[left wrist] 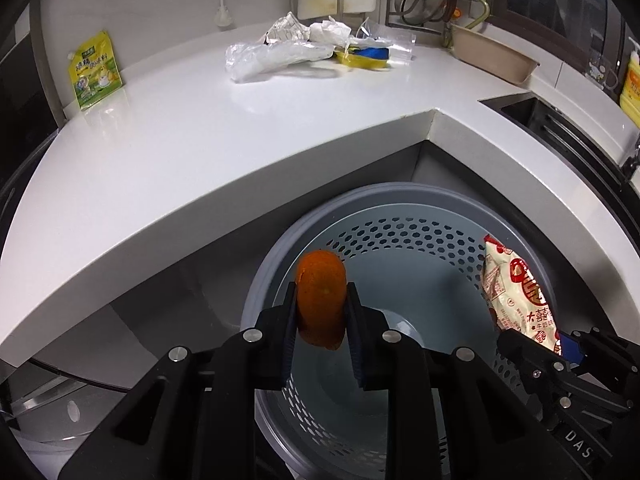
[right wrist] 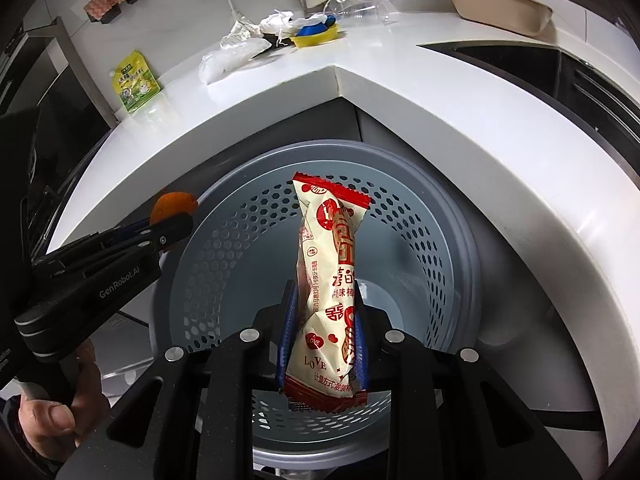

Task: Collect trash
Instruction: 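Carry wrapper and peel over the bin and open both tools to drop them, then move both tools back toward the trash pile on the counter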

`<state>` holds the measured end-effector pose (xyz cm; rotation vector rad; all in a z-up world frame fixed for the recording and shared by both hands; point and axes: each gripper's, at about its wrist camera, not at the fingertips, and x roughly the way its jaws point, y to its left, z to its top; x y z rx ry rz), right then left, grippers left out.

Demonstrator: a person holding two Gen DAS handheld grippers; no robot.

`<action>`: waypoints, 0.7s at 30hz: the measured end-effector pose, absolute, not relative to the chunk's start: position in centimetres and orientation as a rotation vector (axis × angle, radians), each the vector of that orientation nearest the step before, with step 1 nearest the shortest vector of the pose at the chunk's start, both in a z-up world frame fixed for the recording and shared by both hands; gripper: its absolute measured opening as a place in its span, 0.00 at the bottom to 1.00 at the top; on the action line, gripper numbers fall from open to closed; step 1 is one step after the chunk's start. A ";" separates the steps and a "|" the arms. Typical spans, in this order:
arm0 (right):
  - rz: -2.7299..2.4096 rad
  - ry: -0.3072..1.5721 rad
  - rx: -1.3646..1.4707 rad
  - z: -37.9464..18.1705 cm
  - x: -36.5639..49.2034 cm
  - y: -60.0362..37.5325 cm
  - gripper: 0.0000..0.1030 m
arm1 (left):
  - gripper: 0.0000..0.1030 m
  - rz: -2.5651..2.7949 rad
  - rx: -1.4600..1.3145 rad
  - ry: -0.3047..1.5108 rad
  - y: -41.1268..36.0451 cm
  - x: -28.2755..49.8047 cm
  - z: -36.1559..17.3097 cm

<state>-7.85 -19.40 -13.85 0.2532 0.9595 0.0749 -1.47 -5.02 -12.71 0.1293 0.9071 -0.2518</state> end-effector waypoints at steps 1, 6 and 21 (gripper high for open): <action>0.072 0.956 0.254 -13.8 -7.9 -19.5 0.26 | 0.24 -0.249 0.129 0.906 -5.0 -1.5 -12.7; 0.056 0.918 0.253 -13.2 -8.5 -20.0 0.48 | 0.42 -0.232 0.119 0.864 -4.5 -1.9 -12.1; 0.047 0.891 0.250 -12.7 -8.8 -20.0 0.54 | 0.63 -0.229 0.089 0.829 -3.6 -2.0 -10.7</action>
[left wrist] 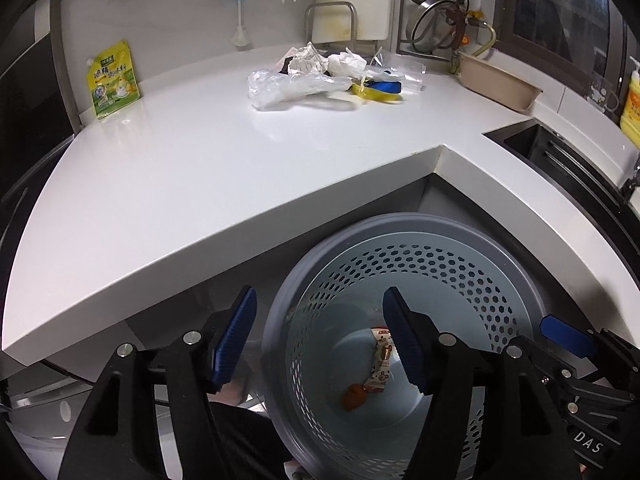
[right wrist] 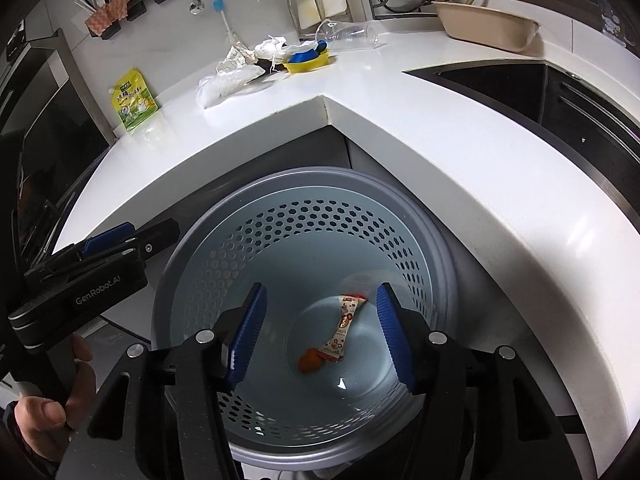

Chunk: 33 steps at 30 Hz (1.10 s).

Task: Collect trash
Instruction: 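Move both tools back toward the trash pile on the counter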

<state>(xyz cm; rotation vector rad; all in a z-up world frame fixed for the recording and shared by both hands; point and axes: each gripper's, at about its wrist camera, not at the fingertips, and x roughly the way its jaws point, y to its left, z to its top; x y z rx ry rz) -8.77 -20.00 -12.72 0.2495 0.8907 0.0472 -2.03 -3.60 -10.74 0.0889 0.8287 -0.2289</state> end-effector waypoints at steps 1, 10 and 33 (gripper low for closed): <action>0.048 0.889 0.250 -12.7 -8.8 -20.0 0.54 | 0.65 -0.229 0.089 0.826 -3.6 -2.1 -10.6; 0.050 0.869 0.250 -12.0 -9.1 -20.0 0.55 | 0.75 -0.235 0.075 0.792 -3.5 -2.5 -9.2; 0.082 0.761 0.234 -8.6 -7.2 -19.7 0.61 | 0.86 -0.183 0.048 0.658 -1.3 -0.8 -4.2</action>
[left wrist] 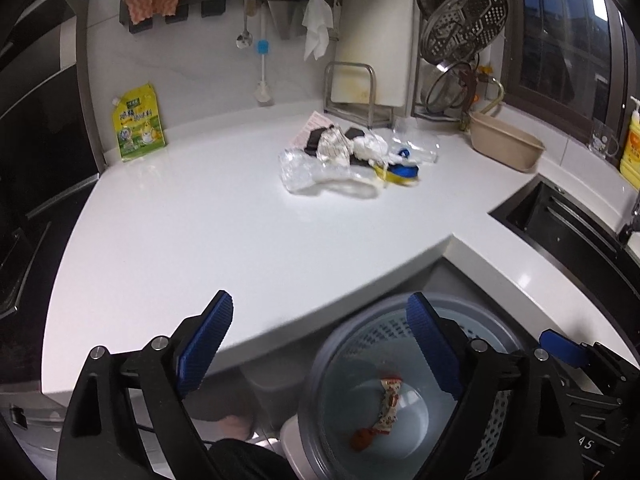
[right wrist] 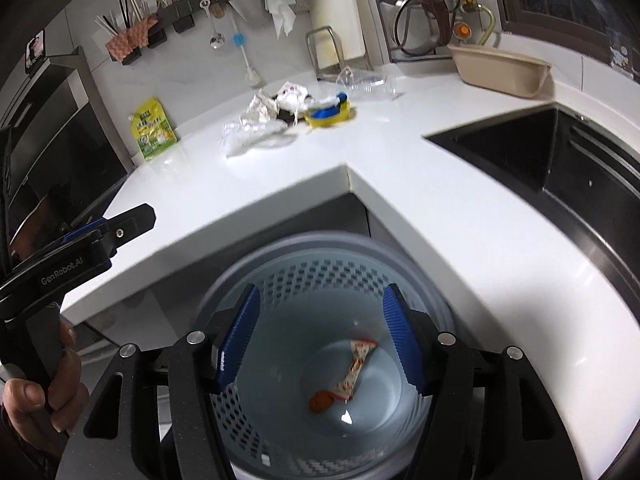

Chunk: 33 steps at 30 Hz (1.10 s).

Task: Collect trash
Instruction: 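Move both tools back toward the trash pile on the counter, then grasp the white crumpled tissue with the right tool while the left tool grasps the patterned paper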

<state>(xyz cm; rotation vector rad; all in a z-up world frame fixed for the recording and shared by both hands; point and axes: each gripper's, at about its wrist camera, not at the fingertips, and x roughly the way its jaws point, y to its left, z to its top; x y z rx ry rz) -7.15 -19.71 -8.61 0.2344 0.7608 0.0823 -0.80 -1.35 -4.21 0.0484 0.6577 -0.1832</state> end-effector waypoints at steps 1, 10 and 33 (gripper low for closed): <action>0.089 0.756 0.234 -8.3 -6.5 -19.8 0.61 | 0.88 -0.177 0.046 0.649 -1.2 -0.4 -3.9; 0.116 0.709 0.201 -4.8 0.2 -20.7 0.61 | 0.89 -0.119 0.010 0.605 0.3 5.0 -1.5; 0.143 0.774 0.047 -4.2 21.7 -18.1 0.61 | 0.91 -0.008 0.003 0.643 1.9 16.2 -2.9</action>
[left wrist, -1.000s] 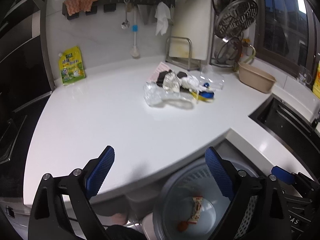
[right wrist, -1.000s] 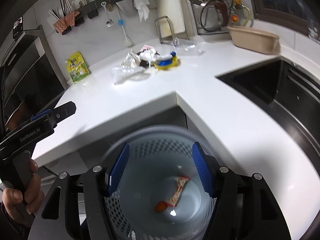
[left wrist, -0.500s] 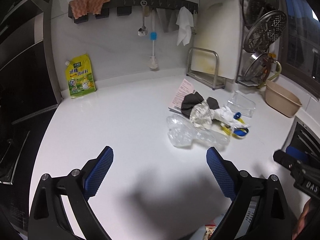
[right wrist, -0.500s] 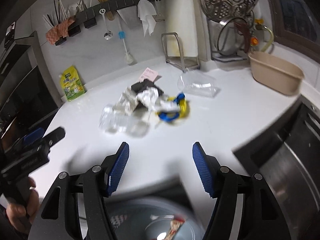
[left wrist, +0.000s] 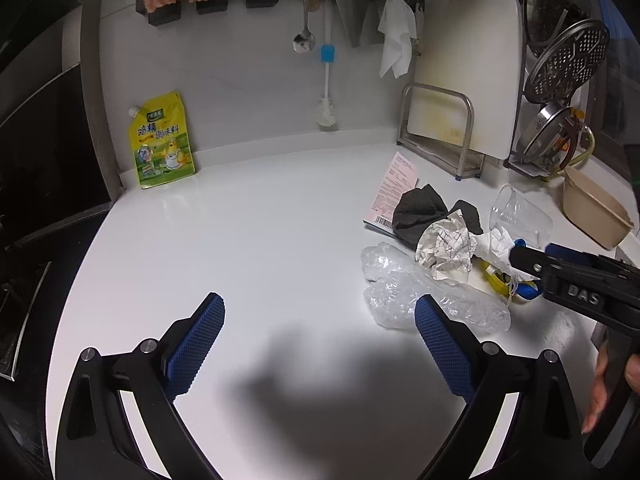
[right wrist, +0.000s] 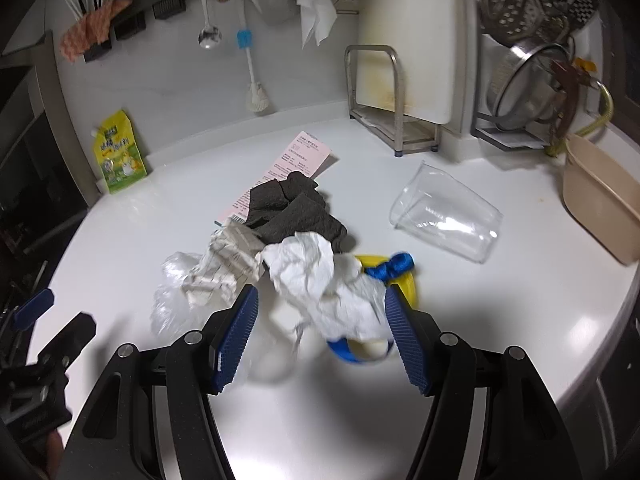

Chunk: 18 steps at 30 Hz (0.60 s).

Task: Collect trash
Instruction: 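Grasp the white crumpled tissue with the right tool while the left tool grasps the patterned paper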

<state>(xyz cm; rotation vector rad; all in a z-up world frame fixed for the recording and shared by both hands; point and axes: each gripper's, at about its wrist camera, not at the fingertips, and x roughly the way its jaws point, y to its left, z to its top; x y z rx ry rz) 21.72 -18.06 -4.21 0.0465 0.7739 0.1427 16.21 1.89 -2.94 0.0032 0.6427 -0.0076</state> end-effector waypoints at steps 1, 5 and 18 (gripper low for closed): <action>0.142 0.780 0.038 -4.4 22.2 -17.9 0.61 | 0.91 -0.009 0.004 0.644 1.8 16.3 -3.0; 0.148 0.799 0.013 -5.0 23.5 -17.3 0.61 | 0.92 -0.012 0.008 0.650 1.5 16.7 -3.4; 0.185 0.791 0.001 -5.3 23.5 -17.0 0.16 | 0.92 -0.019 -0.017 0.681 0.9 17.4 -4.2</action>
